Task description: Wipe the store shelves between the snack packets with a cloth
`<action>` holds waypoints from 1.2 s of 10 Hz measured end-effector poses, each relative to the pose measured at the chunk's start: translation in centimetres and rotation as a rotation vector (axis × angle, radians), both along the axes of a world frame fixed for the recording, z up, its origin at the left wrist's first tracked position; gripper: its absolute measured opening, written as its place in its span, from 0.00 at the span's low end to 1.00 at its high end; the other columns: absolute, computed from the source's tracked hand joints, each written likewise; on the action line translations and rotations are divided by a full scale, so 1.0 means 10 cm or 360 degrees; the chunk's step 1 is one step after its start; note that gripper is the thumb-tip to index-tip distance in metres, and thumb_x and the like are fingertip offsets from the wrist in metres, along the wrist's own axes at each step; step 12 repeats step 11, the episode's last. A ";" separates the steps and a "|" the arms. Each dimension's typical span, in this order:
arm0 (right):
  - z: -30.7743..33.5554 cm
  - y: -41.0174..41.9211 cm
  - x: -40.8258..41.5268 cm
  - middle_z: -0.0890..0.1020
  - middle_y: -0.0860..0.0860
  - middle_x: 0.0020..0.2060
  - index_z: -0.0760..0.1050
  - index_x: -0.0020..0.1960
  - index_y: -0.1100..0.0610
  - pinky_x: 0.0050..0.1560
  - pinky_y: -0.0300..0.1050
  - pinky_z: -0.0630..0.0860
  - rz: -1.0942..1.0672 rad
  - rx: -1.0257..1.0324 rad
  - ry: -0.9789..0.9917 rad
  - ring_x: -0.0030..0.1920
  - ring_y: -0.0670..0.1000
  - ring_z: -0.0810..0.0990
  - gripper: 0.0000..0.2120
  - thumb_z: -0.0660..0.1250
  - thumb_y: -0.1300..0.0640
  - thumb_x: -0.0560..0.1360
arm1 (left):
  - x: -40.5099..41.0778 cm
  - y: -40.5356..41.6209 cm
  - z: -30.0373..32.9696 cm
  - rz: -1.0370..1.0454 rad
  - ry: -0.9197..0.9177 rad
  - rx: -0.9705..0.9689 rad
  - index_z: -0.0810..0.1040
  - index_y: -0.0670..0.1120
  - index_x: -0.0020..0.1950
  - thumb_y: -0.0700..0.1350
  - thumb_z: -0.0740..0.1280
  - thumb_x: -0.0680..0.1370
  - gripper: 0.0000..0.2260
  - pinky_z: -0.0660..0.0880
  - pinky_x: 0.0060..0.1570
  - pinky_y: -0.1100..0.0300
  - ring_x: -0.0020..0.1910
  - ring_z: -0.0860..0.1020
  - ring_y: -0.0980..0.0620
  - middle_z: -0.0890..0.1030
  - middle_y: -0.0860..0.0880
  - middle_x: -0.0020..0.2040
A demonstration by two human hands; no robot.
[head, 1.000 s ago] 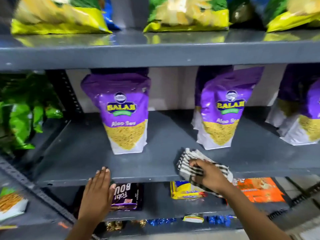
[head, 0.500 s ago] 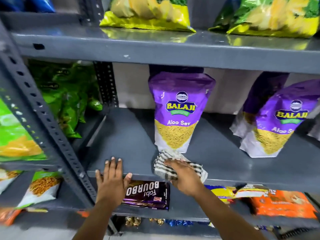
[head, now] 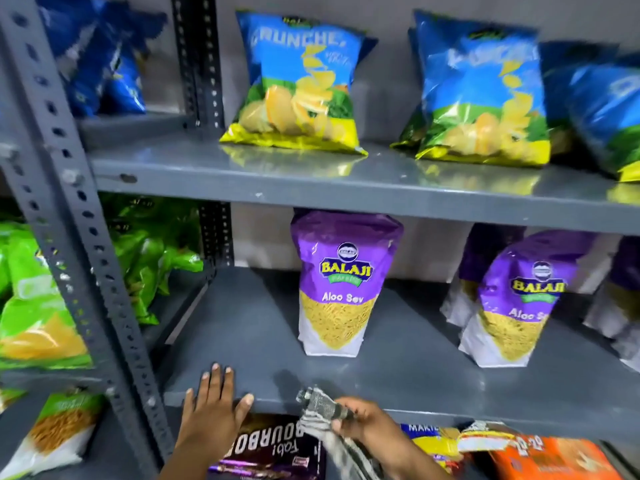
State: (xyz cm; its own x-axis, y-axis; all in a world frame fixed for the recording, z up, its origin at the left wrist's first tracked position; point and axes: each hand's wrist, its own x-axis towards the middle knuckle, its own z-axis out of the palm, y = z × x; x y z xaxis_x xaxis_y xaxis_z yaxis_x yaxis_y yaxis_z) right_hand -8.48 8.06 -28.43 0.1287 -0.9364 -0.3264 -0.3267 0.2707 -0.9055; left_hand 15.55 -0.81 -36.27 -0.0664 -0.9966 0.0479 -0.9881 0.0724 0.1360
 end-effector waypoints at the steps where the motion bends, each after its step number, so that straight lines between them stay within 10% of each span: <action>1: 0.26 0.23 -0.11 0.83 0.51 0.43 0.77 0.49 0.57 0.37 0.22 0.71 0.0013 -0.0006 -0.0060 0.44 0.43 0.75 0.23 0.71 0.54 0.54 | -0.15 0.09 0.21 -0.0226 0.0067 -0.0074 0.68 0.39 0.63 0.62 0.37 0.77 0.34 0.40 0.72 0.54 0.61 0.71 0.41 0.76 0.40 0.61; 4: 2.54 0.54 -0.57 0.85 0.46 0.33 0.80 0.43 0.54 0.36 0.32 0.78 -0.0136 -0.0995 -0.0439 0.33 0.42 0.81 0.10 0.69 0.66 0.66 | -0.91 0.12 2.31 -0.0357 0.0558 -0.1480 0.50 0.36 0.72 0.58 0.43 0.79 0.30 0.38 0.70 0.56 0.71 0.49 0.41 0.55 0.36 0.72; 6: 3.45 -0.07 -0.66 0.81 0.48 0.50 0.76 0.61 0.54 0.49 0.26 0.69 -0.0446 -0.1974 0.0850 0.44 0.29 0.75 0.18 0.64 0.66 0.72 | -1.11 0.09 3.00 -0.0375 0.0510 -0.1592 0.49 0.36 0.73 0.56 0.49 0.77 0.32 0.41 0.70 0.51 0.73 0.49 0.42 0.53 0.35 0.74; 7: 3.23 -0.50 -0.65 0.67 0.48 0.72 0.65 0.70 0.43 0.73 0.59 0.56 0.0044 -0.1432 0.1787 0.73 0.53 0.61 0.23 0.59 0.55 0.76 | -1.18 0.02 3.01 -0.0378 0.0453 -0.1496 0.50 0.38 0.74 0.57 0.47 0.76 0.32 0.42 0.70 0.50 0.74 0.49 0.44 0.52 0.37 0.75; 9: 3.04 -0.54 -0.61 0.60 0.48 0.75 0.59 0.72 0.44 0.74 0.47 0.52 0.0254 -0.1017 0.1613 0.75 0.52 0.59 0.21 0.53 0.56 0.81 | -1.20 -0.03 2.97 -0.0327 0.0368 -0.1524 0.52 0.37 0.73 0.57 0.48 0.76 0.32 0.42 0.69 0.50 0.73 0.54 0.40 0.56 0.36 0.74; 12: 2.97 -0.45 -0.56 0.63 0.46 0.74 0.61 0.71 0.42 0.75 0.62 0.49 -0.0071 -0.1296 0.1337 0.75 0.53 0.56 0.25 0.60 0.58 0.77 | -1.17 0.01 2.98 -0.0428 0.0381 -0.1467 0.43 0.38 0.72 0.64 0.36 0.75 0.35 0.39 0.69 0.52 0.73 0.47 0.45 0.52 0.38 0.75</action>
